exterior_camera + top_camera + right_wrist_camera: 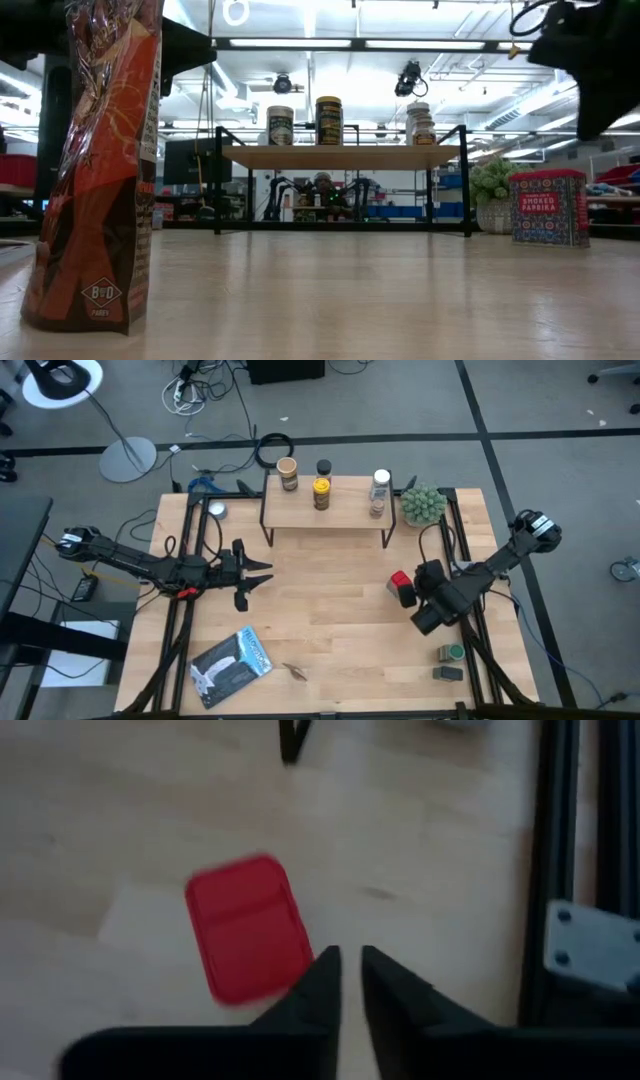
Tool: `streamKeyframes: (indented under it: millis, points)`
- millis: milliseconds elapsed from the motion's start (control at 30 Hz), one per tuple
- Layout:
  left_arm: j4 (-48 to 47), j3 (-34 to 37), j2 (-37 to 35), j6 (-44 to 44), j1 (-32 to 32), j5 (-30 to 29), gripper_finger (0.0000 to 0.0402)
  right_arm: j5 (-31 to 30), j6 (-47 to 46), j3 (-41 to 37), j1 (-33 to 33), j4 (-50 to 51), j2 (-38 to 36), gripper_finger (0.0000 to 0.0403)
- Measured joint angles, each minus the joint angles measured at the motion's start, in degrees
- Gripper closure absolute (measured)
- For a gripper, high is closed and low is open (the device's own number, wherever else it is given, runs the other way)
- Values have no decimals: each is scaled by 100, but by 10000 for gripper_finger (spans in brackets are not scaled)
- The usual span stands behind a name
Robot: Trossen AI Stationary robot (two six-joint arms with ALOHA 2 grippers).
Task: Shelf spices
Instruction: Move the red seasoning can to the center of the table, then move the green seasoning can to the center of the table
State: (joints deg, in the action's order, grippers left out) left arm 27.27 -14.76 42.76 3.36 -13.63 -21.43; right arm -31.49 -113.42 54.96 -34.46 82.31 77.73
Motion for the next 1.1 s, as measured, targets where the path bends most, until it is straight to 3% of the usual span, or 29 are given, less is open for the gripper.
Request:
streamKeyframes:
  millis: [100, 500, 600, 800, 933, 1100]
  points:
    - [0, 0, 2, 0, 0, 0, 271, -250, 185, 0, 272, -130, 119, 396]
    - [-7, -1, 2, -11, 2, 0, 271, 420, 583, 0, 1244, -190, 1322, 399]
    - [-6, -2, 0, -11, 0, 0, 271, 419, 1143, 7, 1345, -633, 1529, 401]
    - [-6, -2, 2, -11, 0, 0, 271, -39, 2148, 161, 1436, -1641, 1523, 401]
    - [-6, -2, 0, -11, 0, 0, 271, -524, 2511, 416, 1341, -1728, 1370, 401]
    - [-9, -2, 2, -11, 0, 0, 271, -505, 2613, 618, 1330, -1316, 1126, 402]
